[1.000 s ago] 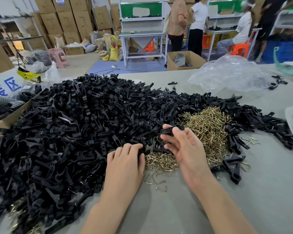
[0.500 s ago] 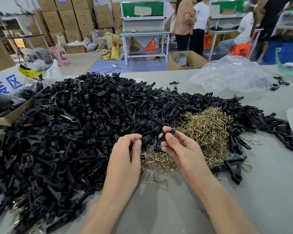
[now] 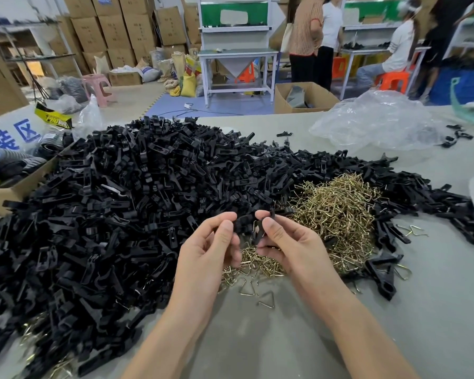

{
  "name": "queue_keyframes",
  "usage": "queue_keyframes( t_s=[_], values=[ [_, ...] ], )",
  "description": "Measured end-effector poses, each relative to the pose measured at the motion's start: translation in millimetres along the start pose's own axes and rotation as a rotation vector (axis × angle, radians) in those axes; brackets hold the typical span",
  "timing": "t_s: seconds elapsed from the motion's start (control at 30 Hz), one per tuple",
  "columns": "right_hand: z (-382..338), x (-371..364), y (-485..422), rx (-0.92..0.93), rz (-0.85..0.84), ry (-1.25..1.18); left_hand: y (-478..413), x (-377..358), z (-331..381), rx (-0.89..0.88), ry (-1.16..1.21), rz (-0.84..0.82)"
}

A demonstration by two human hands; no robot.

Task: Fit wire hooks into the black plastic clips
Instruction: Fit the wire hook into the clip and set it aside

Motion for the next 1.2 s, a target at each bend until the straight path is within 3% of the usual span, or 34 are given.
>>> queue_keyframes(
  t_s=[0.6,1.2],
  values=[
    [0,2,1,-0.015,-0.007,-0.018,0,-1,3,-0.007,0.027,0.011],
    [3,0,1,-0.007,-0.066,0.007,8,-9,7,-0.122,-0.182,-0.033]
  ],
)
Point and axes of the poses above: each hand's wrist, its own y-axis away from the middle knuckle, its own x-axis out of the back of the hand, z = x × y, the point moved 6 cm from there along -y, towards the middle knuckle, and after that the axes turned 6 degrees about -x, right-handed, at the moved point
